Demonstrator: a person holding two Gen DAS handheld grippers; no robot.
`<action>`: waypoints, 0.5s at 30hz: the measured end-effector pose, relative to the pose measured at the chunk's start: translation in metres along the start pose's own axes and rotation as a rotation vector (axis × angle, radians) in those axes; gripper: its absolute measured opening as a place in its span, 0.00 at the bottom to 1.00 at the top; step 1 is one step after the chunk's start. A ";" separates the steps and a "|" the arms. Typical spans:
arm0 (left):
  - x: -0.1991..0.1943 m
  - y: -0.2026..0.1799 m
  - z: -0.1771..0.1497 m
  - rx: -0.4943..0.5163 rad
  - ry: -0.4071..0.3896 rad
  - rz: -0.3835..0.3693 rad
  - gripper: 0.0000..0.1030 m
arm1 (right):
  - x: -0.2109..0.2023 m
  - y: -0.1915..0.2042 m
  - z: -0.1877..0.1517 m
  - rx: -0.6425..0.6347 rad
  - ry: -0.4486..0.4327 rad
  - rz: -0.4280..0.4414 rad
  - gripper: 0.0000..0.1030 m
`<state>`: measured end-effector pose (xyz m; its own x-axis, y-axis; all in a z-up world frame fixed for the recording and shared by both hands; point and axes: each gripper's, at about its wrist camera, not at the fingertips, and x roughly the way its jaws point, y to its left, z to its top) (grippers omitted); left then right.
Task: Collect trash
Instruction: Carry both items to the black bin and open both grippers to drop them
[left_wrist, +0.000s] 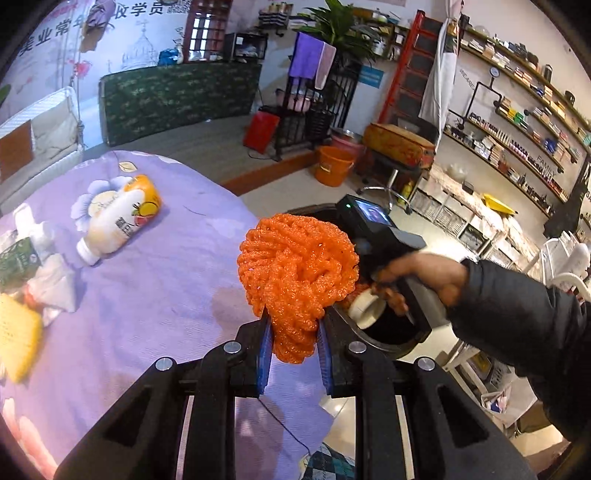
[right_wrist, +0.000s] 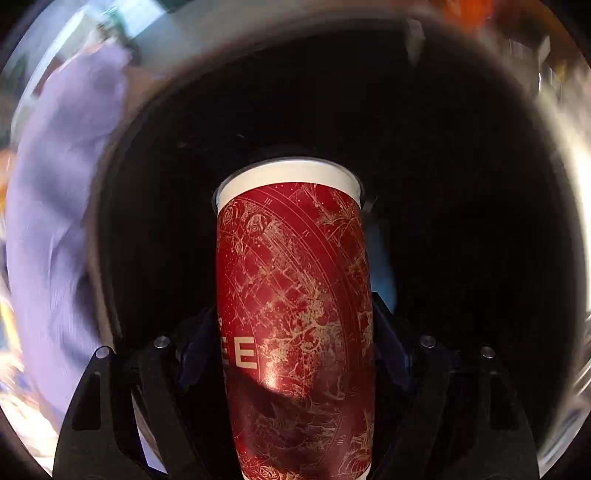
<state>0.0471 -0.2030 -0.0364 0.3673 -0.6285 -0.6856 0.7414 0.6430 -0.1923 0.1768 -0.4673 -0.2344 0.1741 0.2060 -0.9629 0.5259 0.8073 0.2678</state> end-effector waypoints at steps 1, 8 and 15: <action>0.001 -0.001 -0.001 0.000 0.005 -0.003 0.20 | 0.000 0.000 0.003 0.005 -0.017 -0.040 0.75; 0.009 -0.016 -0.001 0.010 0.026 -0.002 0.20 | 0.017 -0.001 0.021 -0.011 0.011 -0.047 0.76; 0.027 -0.026 0.001 0.029 0.077 -0.027 0.20 | -0.028 -0.005 0.026 -0.025 -0.150 -0.096 0.76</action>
<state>0.0386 -0.2372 -0.0495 0.3036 -0.6095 -0.7323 0.7671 0.6122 -0.1916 0.1904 -0.4914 -0.2078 0.2480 0.0441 -0.9678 0.5251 0.8333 0.1725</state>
